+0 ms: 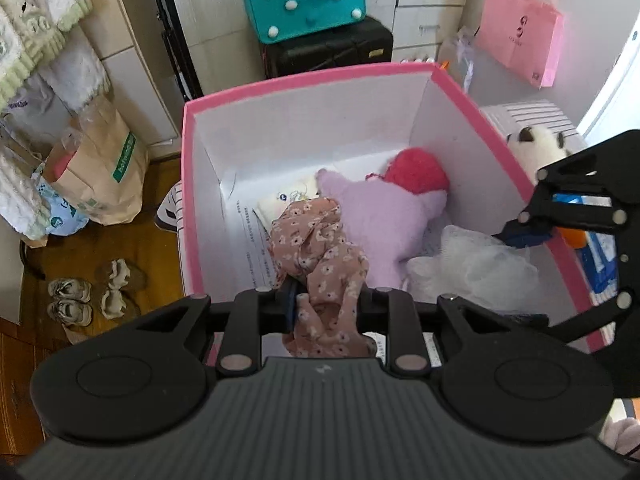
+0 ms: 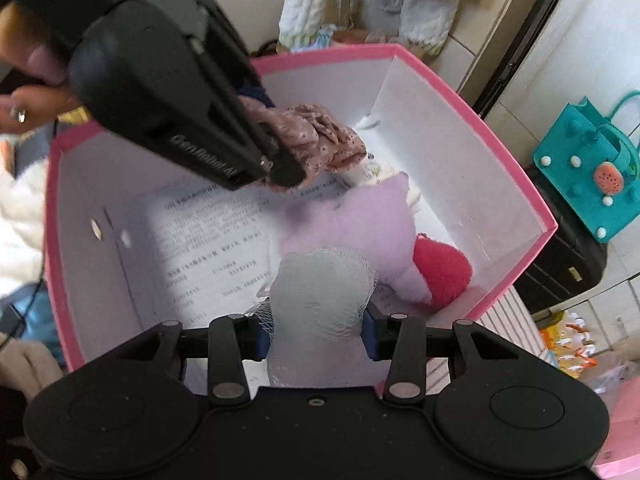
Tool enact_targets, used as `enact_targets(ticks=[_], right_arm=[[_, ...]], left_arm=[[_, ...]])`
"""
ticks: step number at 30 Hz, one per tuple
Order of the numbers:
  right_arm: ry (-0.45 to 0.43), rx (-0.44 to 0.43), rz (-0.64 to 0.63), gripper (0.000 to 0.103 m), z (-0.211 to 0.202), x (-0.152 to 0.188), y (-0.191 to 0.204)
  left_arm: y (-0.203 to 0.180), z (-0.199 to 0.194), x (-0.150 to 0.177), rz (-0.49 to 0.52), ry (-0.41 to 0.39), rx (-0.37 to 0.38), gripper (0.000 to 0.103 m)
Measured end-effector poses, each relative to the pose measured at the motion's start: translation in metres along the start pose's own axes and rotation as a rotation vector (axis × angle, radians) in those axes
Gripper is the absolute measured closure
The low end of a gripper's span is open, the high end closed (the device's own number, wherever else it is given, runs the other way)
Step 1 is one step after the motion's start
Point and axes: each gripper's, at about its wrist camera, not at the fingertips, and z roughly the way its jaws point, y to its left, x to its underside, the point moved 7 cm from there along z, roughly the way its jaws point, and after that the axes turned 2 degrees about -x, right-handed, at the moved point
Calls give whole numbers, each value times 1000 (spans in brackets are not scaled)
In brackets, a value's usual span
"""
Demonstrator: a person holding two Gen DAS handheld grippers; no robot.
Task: Organize soft objects
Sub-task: 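Open both tools to drop the pouf and scrunchie into the box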
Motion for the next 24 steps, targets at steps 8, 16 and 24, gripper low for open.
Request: enact_targets(ticks=[8,16,24], right_arm=[[-30,89,10,46,1,-7,-14],[-92,182,29,36,-8,-7,-19],[-162,115,122,33,-40,-3,-15]], left_arm=[[1,4,-4,22,-37,-57,68],[3,-14,0,5,-93,-52,72],[2,-52,16,-15,-106,23,68]])
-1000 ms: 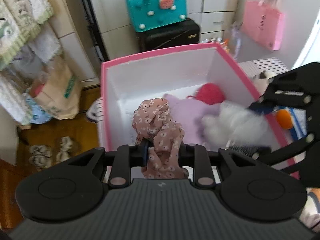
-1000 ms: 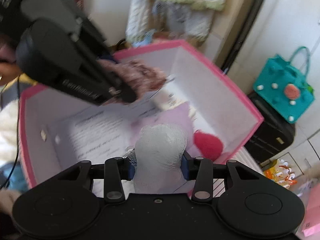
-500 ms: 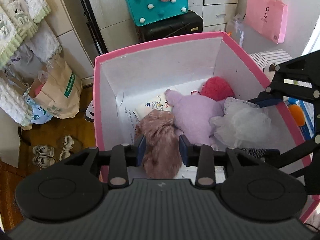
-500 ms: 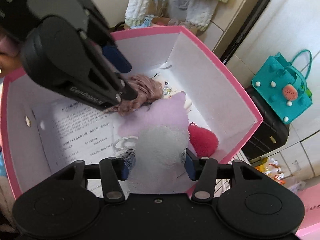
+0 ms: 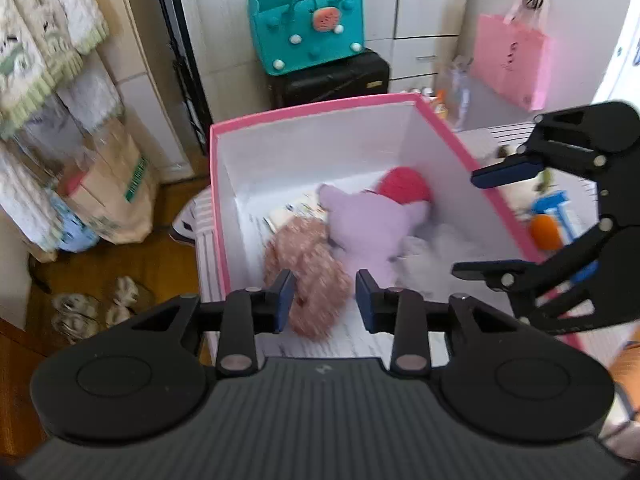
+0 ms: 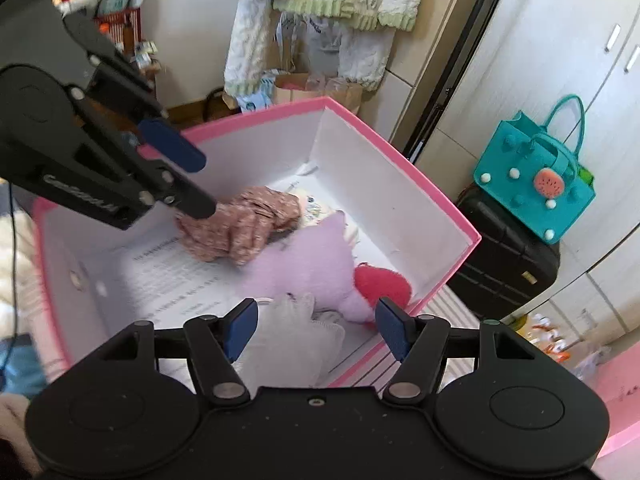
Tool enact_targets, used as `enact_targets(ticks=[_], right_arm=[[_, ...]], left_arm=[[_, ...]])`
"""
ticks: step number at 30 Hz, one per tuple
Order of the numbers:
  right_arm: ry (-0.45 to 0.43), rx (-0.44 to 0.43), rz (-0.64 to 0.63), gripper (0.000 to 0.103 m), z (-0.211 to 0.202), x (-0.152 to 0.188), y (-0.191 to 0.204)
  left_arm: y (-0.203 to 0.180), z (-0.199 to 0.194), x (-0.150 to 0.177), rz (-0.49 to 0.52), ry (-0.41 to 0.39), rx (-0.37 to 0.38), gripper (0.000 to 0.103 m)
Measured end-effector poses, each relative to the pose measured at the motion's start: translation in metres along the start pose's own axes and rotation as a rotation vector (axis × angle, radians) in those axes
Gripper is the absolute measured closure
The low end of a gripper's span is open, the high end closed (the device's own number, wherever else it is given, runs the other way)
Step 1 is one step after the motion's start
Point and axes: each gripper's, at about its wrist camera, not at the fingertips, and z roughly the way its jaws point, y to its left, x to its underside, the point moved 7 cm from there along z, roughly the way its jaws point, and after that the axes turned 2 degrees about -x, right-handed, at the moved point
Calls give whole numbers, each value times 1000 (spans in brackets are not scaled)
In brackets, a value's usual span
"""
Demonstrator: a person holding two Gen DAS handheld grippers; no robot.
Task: Organize soft objects
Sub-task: 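Open both tools to drop the pouf and scrunchie into the box, then move both tools back toward the blue wipes packet on the table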
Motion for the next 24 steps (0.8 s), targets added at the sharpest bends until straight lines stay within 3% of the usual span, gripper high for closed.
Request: enact_targets(ticks=[7,11,24], right_arm=[[-52,-85,88,33,-36,8,15],[-97,-61,93,33,-59,15,26],[-205,-94,100,31,-136,31,59]], left_arm=[[-2,-39,13,-4,-1,3,60],[-9,-57,22,8,5,38,53],[-41,-121,46,62,-63,10,45]])
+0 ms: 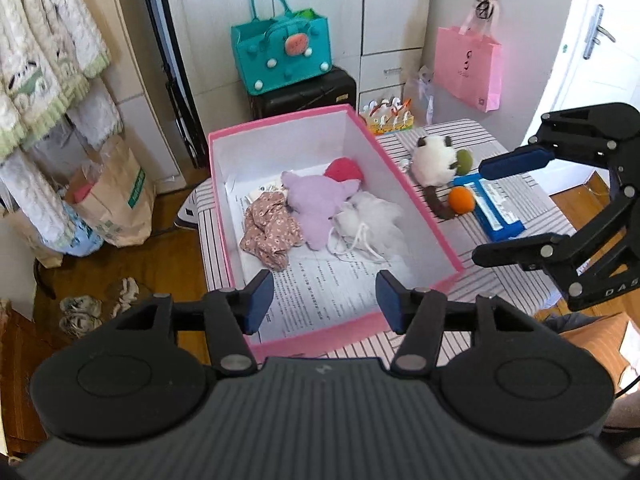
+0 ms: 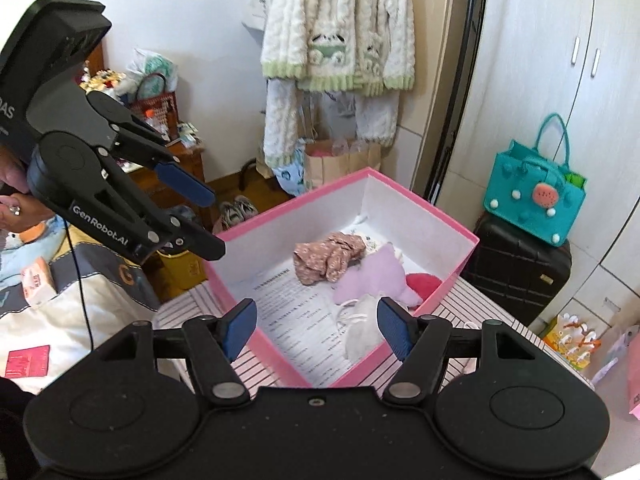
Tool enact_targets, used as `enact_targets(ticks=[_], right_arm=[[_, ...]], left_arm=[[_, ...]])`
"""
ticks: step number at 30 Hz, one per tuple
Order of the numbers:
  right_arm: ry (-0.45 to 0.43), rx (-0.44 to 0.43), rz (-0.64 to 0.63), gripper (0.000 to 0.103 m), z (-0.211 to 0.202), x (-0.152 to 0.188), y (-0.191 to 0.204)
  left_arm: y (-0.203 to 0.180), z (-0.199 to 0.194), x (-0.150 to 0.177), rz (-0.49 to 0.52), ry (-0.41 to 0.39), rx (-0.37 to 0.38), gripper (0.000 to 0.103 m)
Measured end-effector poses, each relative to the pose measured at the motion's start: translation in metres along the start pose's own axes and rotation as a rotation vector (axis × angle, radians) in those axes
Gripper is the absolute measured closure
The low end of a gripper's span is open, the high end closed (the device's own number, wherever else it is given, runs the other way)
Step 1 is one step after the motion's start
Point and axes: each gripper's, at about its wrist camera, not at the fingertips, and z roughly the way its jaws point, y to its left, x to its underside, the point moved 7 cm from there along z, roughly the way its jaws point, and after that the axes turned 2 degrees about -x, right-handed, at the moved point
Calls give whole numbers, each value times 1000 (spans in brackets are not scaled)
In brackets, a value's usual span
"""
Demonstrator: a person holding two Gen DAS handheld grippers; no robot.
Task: Organize soft objects
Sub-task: 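Move both tools back toward the blue wipes packet on the table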
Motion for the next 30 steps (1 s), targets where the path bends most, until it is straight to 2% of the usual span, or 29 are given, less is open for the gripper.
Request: enact_targets(ticks=[2,9,12,23,27,30], right_arm=[[-15,-4,-5,31,-11,3,5],[-64,5,-3,28,-53,18,18],[-80,26,-11,26,-68,28,21],[-60,77,40,25,-91,82,17],[-41,72,98,24,-86,108,12],[-62,87,176,24,-84,128,7]], left_arm=[[-10,-11,3,13,-16,14,40],[-48,-41,16,99,-65,36,36],[-62,-47,21,123,-81,39,31],[-110,-42,44,208,-56,94,25],[-123,-32,53,236,-53,118,25],[-131,-23,60,253,-63,119,25]])
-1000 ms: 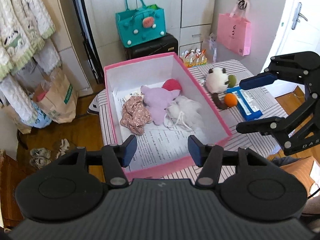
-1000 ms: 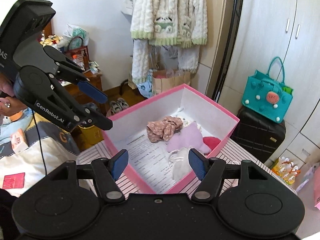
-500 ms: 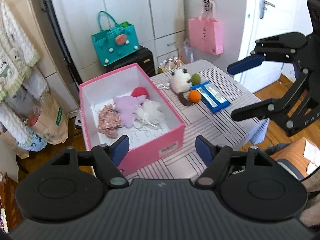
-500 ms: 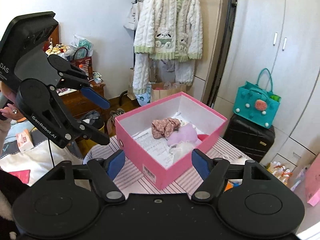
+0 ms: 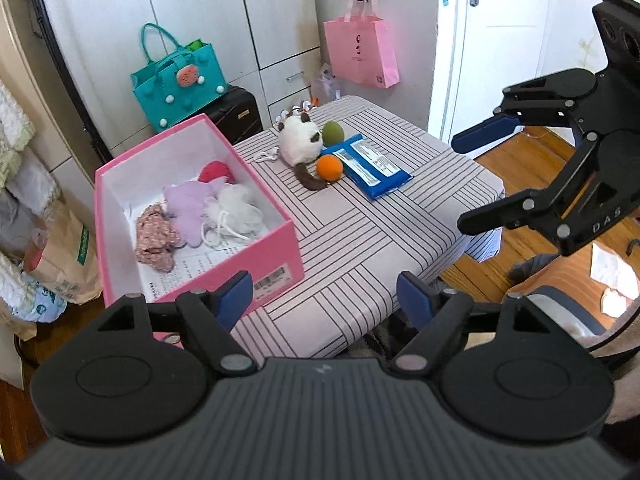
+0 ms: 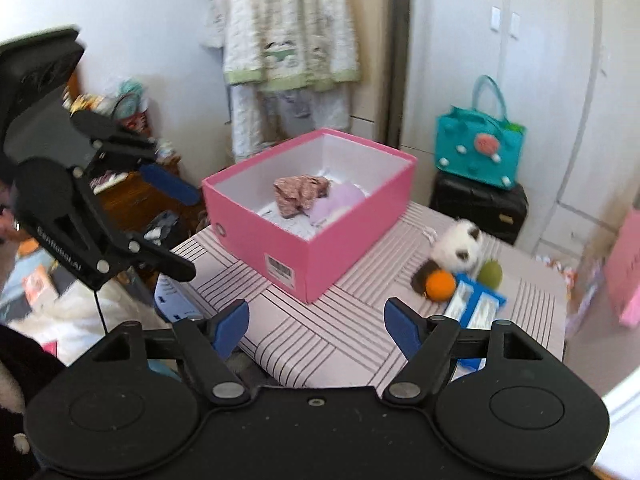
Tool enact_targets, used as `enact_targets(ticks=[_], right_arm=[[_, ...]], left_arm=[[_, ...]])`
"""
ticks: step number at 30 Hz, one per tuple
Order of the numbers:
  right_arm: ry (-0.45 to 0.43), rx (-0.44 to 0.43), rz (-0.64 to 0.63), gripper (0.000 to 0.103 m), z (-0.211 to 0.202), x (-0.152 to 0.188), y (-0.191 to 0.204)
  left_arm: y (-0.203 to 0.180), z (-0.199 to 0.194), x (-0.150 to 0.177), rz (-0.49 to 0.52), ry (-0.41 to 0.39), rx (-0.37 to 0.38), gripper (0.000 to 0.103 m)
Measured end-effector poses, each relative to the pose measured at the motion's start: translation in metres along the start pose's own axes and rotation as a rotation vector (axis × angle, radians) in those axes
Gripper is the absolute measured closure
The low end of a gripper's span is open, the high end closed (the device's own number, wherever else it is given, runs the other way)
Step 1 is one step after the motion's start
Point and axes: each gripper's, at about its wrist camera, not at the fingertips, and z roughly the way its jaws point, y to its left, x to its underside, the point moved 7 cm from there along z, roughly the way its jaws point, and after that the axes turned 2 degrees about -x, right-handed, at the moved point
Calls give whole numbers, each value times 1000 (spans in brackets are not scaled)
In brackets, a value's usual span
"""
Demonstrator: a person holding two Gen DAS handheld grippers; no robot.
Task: Organize soft objects
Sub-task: 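Move both tools back toward the blue wipes packet on the table, then grasp the blue wipes packet edge with the left tool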
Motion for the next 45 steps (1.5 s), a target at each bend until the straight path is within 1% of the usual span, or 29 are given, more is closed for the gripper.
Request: enact_targets(ticks=[4,8,10,14,16,19,24,27,29,30,33,35,39,41,43,45], right_arm=[[-42,15,58,24,-1,21,-10],[-54,49,88,22,9,35,-23],[-53,76,105,22,17,42,-34],[-78,122,110,21,27,53,-51],[-88,130,120,21,31,54,-58],[-99,111,148,21,36,57,-69],[-119,136,129,16,45,63,-81],[-125,140,151,15,52,68,-93],[-138,151,168,11,56,72,-102],[-149,157,174,10,59,73,-107],[-170,174,187,9,67,79,-121],[-183,184,194,9,74,83,-130],[-170,175,220,9,92,93,-147],[-165,211,196,9,98,95,-152],[-144,247,188,9,103,97,-155],[-121,250,188,9,106,98,-156]], left_arm=[[-6,13,3,-4,-14,15,25],[-9,28,0,-15,-57,1,25],[-9,35,-2,-33,-76,14,25],[-12,48,-9,-69,-121,44,24],[-16,54,-13,-76,-144,41,22],[-20,63,-21,-72,-172,41,20],[-26,83,-34,-89,-181,61,18],[-30,96,-40,-113,-190,83,15],[-34,105,-44,-134,-197,95,11],[-35,110,-46,-143,-199,98,11],[-42,124,-52,-160,-200,118,8],[-46,132,-55,-173,-204,118,7],[-54,151,-65,-198,-225,115,7],[-54,165,-67,-219,-212,105,7],[-53,181,-67,-249,-166,92,7],[-52,191,-65,-273,-145,102,7]])
